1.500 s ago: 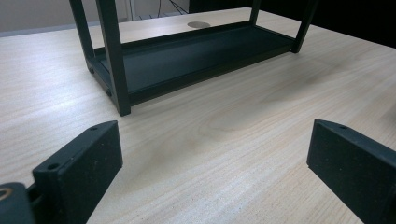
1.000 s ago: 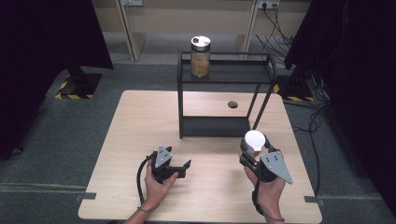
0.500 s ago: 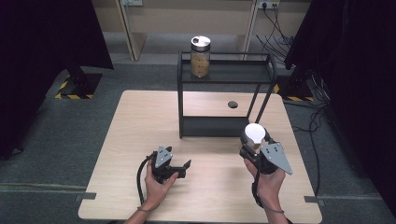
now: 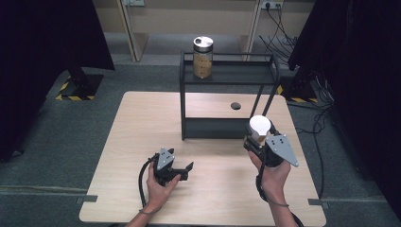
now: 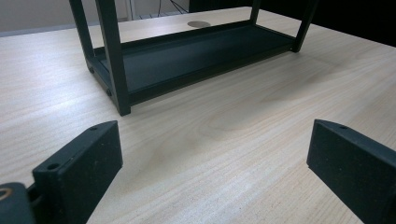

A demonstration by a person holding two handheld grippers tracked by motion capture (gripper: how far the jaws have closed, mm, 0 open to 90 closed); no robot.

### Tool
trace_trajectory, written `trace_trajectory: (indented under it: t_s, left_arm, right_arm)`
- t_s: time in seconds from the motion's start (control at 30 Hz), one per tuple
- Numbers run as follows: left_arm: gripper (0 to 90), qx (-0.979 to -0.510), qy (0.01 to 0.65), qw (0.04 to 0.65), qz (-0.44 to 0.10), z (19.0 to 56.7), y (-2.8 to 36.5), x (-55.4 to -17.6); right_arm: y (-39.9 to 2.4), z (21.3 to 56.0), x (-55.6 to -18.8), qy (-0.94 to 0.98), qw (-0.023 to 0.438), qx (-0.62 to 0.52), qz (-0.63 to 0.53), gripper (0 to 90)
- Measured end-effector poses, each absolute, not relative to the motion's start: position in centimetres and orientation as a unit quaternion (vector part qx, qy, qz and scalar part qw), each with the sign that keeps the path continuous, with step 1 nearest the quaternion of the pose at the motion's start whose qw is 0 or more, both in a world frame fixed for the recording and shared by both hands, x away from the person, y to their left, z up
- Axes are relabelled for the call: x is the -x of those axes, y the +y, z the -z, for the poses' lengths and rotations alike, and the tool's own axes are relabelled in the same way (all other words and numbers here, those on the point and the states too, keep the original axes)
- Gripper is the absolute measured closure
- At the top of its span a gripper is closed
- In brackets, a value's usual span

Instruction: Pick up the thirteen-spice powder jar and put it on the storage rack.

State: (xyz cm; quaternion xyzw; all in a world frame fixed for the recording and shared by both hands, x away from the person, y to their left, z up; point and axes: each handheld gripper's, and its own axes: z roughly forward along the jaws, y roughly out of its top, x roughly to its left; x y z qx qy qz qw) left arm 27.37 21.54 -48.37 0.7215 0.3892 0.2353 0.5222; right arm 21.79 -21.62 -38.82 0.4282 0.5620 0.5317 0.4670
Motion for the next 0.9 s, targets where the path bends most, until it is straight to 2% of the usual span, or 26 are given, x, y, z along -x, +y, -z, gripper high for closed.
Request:
trace_trajectory:
  t_s: [0.9]
  left_arm:
    - [2.6, -0.723, 0.387, 0.520, -0.237, 48.3, 21.5, -27.3]
  right_arm:
    - [-21.4, 34.0, -23.7, 0.550, 0.483, -0.413, -0.542, 30.7]
